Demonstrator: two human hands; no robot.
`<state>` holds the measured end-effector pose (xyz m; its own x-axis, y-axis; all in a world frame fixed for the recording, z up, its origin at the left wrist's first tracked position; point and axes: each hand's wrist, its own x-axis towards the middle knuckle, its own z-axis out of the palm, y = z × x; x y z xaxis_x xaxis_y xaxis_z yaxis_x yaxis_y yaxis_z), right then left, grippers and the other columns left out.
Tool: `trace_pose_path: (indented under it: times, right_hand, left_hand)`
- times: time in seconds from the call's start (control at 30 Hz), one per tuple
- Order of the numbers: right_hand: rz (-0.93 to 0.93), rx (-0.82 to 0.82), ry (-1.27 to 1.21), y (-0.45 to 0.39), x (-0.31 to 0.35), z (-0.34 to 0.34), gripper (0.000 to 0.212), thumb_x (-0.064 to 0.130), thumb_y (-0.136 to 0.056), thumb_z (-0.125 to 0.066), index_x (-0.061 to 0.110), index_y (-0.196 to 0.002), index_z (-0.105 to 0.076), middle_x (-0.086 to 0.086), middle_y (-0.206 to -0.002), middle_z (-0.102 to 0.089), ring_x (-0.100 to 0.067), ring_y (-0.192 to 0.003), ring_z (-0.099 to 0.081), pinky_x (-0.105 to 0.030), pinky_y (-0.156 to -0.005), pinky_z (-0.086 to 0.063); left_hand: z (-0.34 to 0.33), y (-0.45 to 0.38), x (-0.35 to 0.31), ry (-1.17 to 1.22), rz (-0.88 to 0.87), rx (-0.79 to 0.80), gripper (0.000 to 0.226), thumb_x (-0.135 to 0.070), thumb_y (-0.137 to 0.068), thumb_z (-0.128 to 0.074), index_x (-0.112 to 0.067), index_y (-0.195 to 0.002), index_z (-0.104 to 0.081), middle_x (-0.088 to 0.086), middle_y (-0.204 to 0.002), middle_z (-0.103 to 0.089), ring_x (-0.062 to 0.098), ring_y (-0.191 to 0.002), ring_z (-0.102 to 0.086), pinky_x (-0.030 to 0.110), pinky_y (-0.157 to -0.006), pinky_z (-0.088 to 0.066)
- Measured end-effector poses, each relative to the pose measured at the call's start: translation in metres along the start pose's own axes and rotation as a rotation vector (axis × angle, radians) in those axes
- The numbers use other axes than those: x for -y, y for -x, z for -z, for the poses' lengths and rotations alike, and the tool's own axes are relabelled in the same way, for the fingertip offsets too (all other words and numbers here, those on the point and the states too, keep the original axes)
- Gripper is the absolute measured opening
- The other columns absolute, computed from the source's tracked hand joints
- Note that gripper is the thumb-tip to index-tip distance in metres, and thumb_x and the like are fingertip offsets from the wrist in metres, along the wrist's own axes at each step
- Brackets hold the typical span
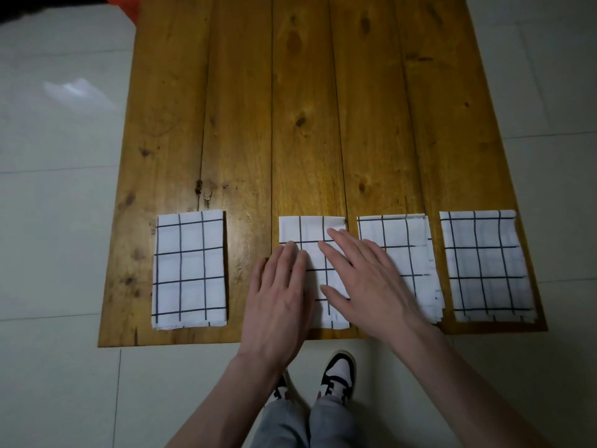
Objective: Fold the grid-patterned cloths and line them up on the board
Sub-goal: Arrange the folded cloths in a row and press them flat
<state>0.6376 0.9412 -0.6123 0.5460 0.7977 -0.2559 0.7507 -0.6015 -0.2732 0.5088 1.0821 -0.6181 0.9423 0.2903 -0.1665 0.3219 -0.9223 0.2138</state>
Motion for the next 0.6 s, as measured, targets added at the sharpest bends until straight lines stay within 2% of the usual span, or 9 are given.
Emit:
trace_pose_path:
  times: [0.1,0.17,0.3,0.47,0.6]
  right_hand:
    - [-0.011,-0.012,-0.01,0.001,0.006,0.004,0.07,0.046,-0.098,-0.059,0.021,-0.159,-0.034,-0.003,-0.169,-0.027,-0.02,-0.157,-0.024,-0.046,-0.125,-0.029]
    - [-0.018,-0.045,-0.023,0.001,0.013,0.005,0.065,0.042,-0.099,-0.058,0.022,-0.157,-0.037,-0.002,-0.169,-0.027,-0.019,-0.157,-0.024,-0.042,-0.125,-0.024]
    - [-0.028,-0.102,-0.073,0.0,0.046,0.007,0.057,0.035,-0.101,-0.055,0.022,-0.154,-0.042,0.001,-0.169,-0.028,-0.015,-0.156,-0.024,-0.034,-0.123,-0.018]
    - [0.049,-0.102,-0.109,-0.018,0.115,-0.008,0.061,0.032,-0.1,-0.054,0.022,-0.157,-0.035,0.0,-0.17,-0.025,-0.015,-0.157,-0.02,-0.039,-0.127,-0.018]
    - [0.056,-0.104,-0.094,-0.045,0.162,-0.026,0.064,0.032,-0.101,-0.054,0.019,-0.16,-0.032,0.0,-0.17,-0.025,-0.015,-0.158,-0.021,-0.04,-0.128,-0.02]
  left_hand:
    - [0.003,0.006,0.003,0.035,-0.008,-0.022,0.062,-0.037,-0.103,-0.046,-0.009,-0.157,-0.039,0.013,-0.166,-0.038,0.029,-0.156,-0.03,0.052,-0.128,-0.026]
    - [0.006,0.011,0.012,0.091,-0.008,-0.055,0.059,-0.033,-0.104,-0.052,-0.012,-0.157,-0.038,0.01,-0.165,-0.038,0.026,-0.157,-0.029,0.049,-0.129,-0.024]
    - [0.016,0.024,0.054,0.153,0.038,-0.15,0.053,-0.031,-0.106,-0.049,-0.012,-0.155,-0.044,0.008,-0.16,-0.045,0.023,-0.153,-0.034,0.047,-0.128,-0.027]
    - [0.025,0.037,0.132,0.086,0.177,-0.182,0.058,-0.032,-0.102,-0.045,-0.007,-0.154,-0.044,0.014,-0.159,-0.045,0.031,-0.15,-0.036,0.054,-0.123,-0.033]
    - [0.022,0.043,0.17,0.029,0.192,-0.152,0.056,-0.033,-0.106,-0.042,-0.006,-0.154,-0.044,0.016,-0.16,-0.043,0.033,-0.15,-0.037,0.054,-0.122,-0.035]
